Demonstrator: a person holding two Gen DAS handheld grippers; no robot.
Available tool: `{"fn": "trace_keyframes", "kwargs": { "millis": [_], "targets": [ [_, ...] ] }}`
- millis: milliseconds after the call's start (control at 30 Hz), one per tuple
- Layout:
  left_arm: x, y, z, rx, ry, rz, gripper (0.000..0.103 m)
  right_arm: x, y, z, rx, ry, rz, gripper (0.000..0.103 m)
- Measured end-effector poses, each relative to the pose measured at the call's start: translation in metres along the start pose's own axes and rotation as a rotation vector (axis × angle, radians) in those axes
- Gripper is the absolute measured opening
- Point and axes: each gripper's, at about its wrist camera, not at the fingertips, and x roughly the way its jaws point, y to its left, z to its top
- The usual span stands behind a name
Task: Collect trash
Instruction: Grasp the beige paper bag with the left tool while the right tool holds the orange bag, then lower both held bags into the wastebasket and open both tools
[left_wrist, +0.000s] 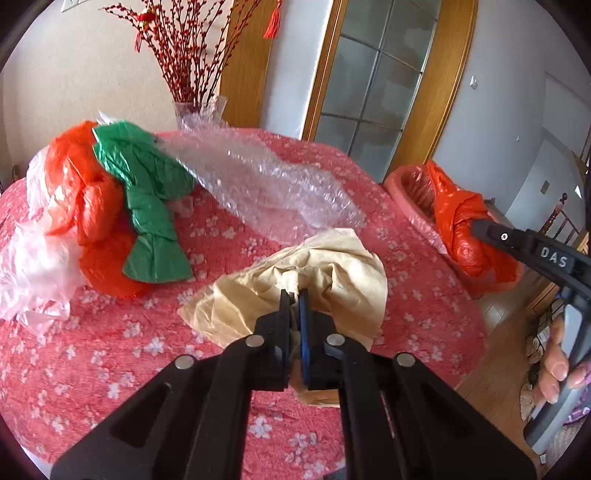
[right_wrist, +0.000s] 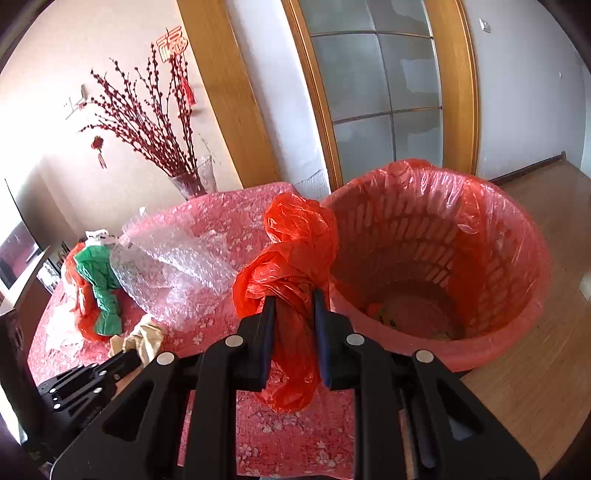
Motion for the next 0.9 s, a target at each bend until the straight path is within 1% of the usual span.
{"fn": "trace_keyframes", "kwargs": {
  "millis": [167,333,567,900],
  "targets": [
    [-0.022,-0.004,0.014,0.011,-0.053,-0.045,0.006,-0.009,-0.005,0.005,0.014,-0.031,0.003,0.021],
    [-0.035,-0.017,0.027,0.012,-0.087,-0.089,0.006,-0.018,-0.011,0.010,0.026,-0.058,-0.006,0.021],
    [-0.036,-0.032,0.049,0.026,-0.112,-0.124,0.006,-0.029,-0.019,0.015,0.038,-0.096,-0.020,0.021],
    [-0.022,-0.072,0.088,0.083,-0.141,-0.188,0.006,-0.048,-0.042,0.029,0.067,-0.188,-0.095,0.021]
  ]
}}
